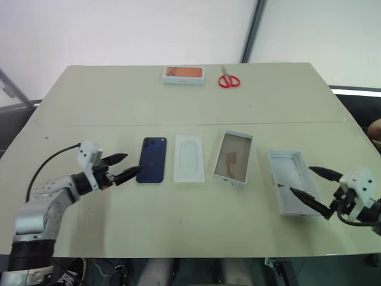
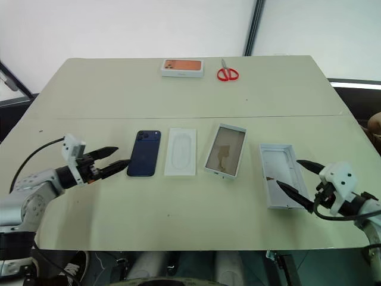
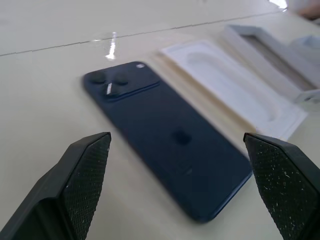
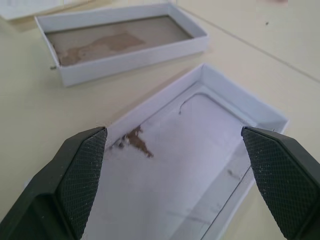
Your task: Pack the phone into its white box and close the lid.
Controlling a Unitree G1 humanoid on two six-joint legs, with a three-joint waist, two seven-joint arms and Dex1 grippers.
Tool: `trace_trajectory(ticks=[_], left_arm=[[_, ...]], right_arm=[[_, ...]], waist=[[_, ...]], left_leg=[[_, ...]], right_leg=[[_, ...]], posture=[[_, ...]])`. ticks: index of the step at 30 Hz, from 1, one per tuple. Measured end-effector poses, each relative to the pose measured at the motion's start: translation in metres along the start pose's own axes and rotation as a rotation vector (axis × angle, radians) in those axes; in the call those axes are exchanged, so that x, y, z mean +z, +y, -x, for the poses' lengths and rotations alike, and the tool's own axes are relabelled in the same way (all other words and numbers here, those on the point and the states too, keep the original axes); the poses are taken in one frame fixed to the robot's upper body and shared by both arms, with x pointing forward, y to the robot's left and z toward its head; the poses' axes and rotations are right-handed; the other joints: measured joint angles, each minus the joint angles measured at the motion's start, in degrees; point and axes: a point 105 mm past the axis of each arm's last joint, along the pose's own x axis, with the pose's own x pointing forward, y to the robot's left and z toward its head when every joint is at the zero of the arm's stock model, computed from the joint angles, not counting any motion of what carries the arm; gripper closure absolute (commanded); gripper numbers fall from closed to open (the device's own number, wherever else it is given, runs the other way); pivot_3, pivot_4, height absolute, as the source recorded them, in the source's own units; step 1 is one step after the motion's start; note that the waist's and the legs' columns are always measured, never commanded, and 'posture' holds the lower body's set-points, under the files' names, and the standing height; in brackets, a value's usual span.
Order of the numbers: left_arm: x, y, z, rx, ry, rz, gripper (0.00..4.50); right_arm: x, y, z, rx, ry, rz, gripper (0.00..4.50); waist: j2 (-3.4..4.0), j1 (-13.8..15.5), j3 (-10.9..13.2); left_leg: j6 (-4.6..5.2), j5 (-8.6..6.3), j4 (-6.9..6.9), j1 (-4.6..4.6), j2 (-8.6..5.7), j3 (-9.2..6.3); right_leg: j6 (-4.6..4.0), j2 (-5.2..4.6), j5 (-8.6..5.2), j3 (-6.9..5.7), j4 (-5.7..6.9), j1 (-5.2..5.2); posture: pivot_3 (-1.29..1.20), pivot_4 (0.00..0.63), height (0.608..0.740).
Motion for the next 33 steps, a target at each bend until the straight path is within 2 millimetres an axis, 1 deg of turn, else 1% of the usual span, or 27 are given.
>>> trace_trajectory(ticks=[3,7,10,13,15,17,20,25,29,31,33], left_arm=[[0.001,-0.02,-0.022,-0.054,0.013,0.07,0.03],[0.005,-0.031,-0.045,-0.072,0.034,0.186,0.03],[0.005,-0.032,-0.058,-0.052,0.107,0.186,0.03],[0.006,-0.037,-0.075,-0.037,0.151,0.213,0.03],[0.003,-0.04,-0.083,-0.016,0.188,0.234,0.03],[0.004,-0.043,-0.088,0.002,0.227,0.246,0.03],[0.004,-0.046,-0.089,0.013,0.277,0.264,0.03],[0.004,-0.048,-0.092,0.026,0.31,0.299,0.03],[0.004,-0.053,-0.102,0.029,0.348,0.393,0.03],[0.001,-0.06,-0.108,0.013,0.366,0.445,0.03],[0.002,-0.059,-0.11,0.019,0.379,0.477,0.03]], right_arm=[[0.014,0.006,-0.016,0.043,-0.037,0.026,0.0],[0.021,0.009,-0.029,0.057,-0.061,0.026,0.0],[0.019,0.012,-0.032,0.065,-0.058,0.02,0.0],[0.018,0.012,-0.033,0.06,-0.058,0.014,0.0],[0.018,0.013,-0.034,0.06,-0.063,0.012,0.0],[0.018,0.013,-0.035,0.053,-0.064,0.01,0.0],[0.018,0.013,-0.035,0.044,-0.067,0.008,0.0],[0.017,0.014,-0.037,0.04,-0.069,0.007,0.0],[0.019,0.015,-0.042,0.041,-0.078,0.018,0.0],[0.021,0.015,-0.043,0.041,-0.084,0.023,0.0],[0.021,0.016,-0.045,0.041,-0.087,0.03,0.0]], waist=[[0.0,0.0,0.0],[-0.03,0.3,0.0],[-0.03,0.2,0.0],[-0.03,0.2,0.0],[-0.04,0.1,0.0],[-0.04,0.1,0.0],[0.0,0.0,0.0],[0.0,0.1,0.0],[-0.01,0.3,0.0],[-0.04,0.2,0.0],[-0.02,0.2,0.0]], left_leg=[[0.0,0.0,0.01,-0.01,-0.01,0.0],[0.0,0.01,0.1,-0.02,-0.05,-0.04],[0.0,0.01,0.09,-0.02,-0.07,-0.03],[0.0,0.01,0.1,-0.01,-0.08,-0.03],[0.0,0.01,0.1,-0.01,-0.07,-0.03],[0.0,0.02,0.09,0.0,-0.05,-0.03],[0.0,0.02,0.08,0.04,-0.05,-0.01],[0.0,0.01,0.08,0.26,-0.06,-0.01],[0.04,-0.02,0.08,0.55,-0.1,-0.06],[0.07,-0.05,0.06,0.59,-0.09,-0.05],[0.07,-0.05,0.05,0.6,-0.1,-0.05]], right_leg=[[0.01,0.05,0.0,-0.01,0.0,0.01],[0.02,0.09,0.01,-0.06,0.02,0.06],[0.03,0.1,0.01,-0.06,0.02,0.07],[0.03,0.11,0.01,-0.05,0.02,0.09],[0.03,0.12,0.01,-0.05,0.02,0.08],[0.04,0.16,0.01,-0.05,0.02,0.07],[0.04,0.18,0.01,-0.03,0.03,0.1],[0.05,0.17,0.0,-0.02,0.01,0.34],[0.11,0.16,-0.04,-0.07,-0.1,0.72],[0.15,0.16,-0.07,-0.07,-0.14,0.77],[0.15,0.16,-0.07,-0.07,-0.14,0.77]], posture=[[0.0,0.15,0.74],[0.0,0.15,0.74],[0.0,0.15,0.74],[0.0,0.15,0.74],[0.0,0.15,0.74],[0.0,0.15,0.74],[0.0,0.15,0.74],[0.0,0.15,0.74],[0.0,0.15,0.74],[0.0,0.15,0.74],[0.0,0.15,0.74]])
